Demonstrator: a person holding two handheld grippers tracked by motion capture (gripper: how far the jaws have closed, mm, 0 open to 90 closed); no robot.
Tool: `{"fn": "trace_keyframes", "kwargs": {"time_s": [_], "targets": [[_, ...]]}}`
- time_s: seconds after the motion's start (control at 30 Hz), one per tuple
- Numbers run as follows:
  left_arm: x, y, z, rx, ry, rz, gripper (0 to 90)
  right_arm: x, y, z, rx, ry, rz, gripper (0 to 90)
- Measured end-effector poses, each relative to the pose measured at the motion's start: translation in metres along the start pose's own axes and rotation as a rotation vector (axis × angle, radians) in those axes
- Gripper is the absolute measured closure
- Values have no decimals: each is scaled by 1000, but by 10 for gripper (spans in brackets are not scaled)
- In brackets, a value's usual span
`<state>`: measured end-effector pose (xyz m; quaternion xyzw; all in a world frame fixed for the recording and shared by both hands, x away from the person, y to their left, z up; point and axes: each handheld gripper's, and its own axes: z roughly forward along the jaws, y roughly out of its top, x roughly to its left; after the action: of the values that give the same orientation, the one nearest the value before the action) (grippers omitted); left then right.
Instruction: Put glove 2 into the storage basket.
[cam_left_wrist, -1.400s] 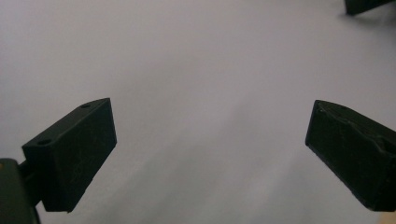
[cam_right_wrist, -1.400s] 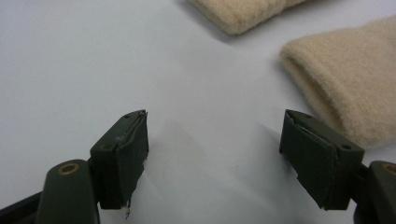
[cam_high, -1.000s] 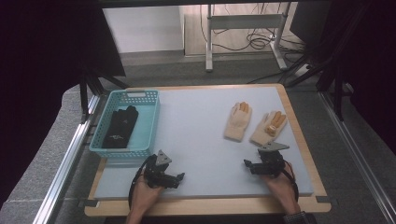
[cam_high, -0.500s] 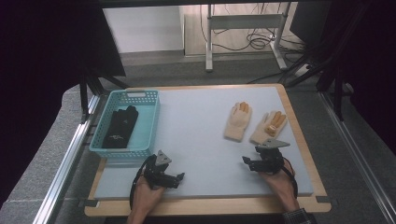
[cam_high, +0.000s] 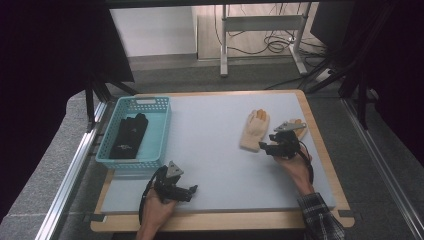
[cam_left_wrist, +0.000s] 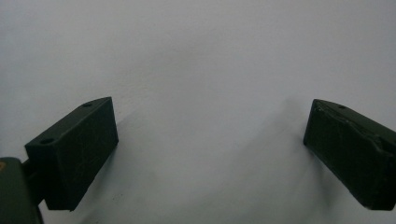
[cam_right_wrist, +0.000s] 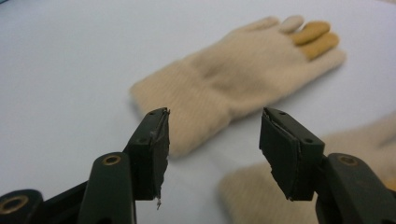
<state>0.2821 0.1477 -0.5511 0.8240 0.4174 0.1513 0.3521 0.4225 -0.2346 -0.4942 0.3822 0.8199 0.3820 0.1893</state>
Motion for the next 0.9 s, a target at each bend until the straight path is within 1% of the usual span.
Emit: {"fn": "trace_keyframes", "kwargs": {"time_s": [0.07, 0.13, 0.23, 0.37, 0.47, 0.53, 0.57, 0.63, 0.67, 0.7, 0.77, 0.8, 0.9], "targets": [[0, 0, 0, 0, 0, 0, 33, -4, 9, 8, 0, -8, -3, 402], [0, 0, 0, 1, 0, 1, 33, -8, 17, 16, -3, -14, -9, 365], [0, 0, 0, 1, -1, 1, 32, -11, 28, 32, 8, -15, -13, 303], [0, 0, 0, 1, 0, 2, 32, -14, 37, 55, 41, -39, -33, 253], [0, 0, 0, 1, 0, 1, 33, -18, 41, 68, 65, -50, -30, 245], [0, 0, 0, 1, 0, 1, 33, -19, 42, 76, 93, -58, -35, 248], [0, 0, 0, 1, -1, 1, 33, -19, 42, 80, 105, -61, -38, 265], [0, 0, 0, 1, 0, 1, 33, -19, 41, 85, 135, -66, -44, 371], [0, 0, 0, 1, 0, 1, 33, -19, 41, 85, 135, -66, -44, 371], [0, 0, 0, 1, 0, 1, 33, -19, 41, 86, 140, -64, -28, 466], [0, 0, 0, 0, 0, 1, 33, -19, 41, 85, 142, -67, -6, 515], [0, 0, 0, 0, 0, 1, 33, -18, 41, 84, 142, -69, 4, 554], [0, 0, 0, 0, 0, 1, 33, -18, 41, 81, 144, -69, 1, 579]]}}
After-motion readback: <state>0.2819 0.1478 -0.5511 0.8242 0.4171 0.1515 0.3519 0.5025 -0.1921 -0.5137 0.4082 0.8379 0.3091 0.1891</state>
